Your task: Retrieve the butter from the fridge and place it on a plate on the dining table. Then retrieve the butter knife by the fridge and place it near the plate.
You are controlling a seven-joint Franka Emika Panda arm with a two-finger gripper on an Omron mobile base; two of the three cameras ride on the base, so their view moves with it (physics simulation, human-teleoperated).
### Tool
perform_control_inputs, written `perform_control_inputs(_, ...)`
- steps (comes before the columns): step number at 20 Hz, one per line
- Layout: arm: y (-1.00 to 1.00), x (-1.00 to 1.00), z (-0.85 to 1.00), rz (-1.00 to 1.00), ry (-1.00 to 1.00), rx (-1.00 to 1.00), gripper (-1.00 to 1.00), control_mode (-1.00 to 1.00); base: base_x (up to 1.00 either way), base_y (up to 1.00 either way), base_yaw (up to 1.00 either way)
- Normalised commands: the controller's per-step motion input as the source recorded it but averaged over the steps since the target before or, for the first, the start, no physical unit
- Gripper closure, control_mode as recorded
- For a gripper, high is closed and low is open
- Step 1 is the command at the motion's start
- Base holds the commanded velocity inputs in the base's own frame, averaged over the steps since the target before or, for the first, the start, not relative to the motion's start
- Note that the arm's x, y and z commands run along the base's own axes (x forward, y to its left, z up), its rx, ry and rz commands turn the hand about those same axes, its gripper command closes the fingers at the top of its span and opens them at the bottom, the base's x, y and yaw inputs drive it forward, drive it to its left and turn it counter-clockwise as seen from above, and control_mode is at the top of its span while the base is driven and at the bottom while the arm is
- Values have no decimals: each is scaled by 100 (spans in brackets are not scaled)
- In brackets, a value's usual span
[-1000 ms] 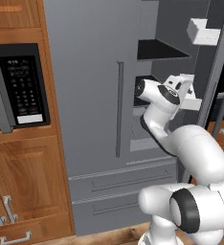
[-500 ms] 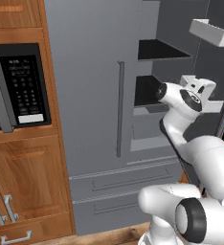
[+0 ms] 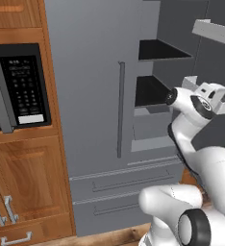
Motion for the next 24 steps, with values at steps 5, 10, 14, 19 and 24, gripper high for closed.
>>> perform_control_inputs(5,82,0,7,0,0,6,-100,-100,0,0,0)
perform_control_inputs(10,77,3,19,0,0,15,-100,-100,0,0,0)
perform_control_inputs(14,62,5,31,-3,0,32,-100,-100,0,0,0)
perform_control_inputs(19,49,40,-9,-20,-1,69,-100,-100,0,0,0)
perform_control_inputs(24,55,31,-34,-23,-10,85,-100,-100,0,0,0)
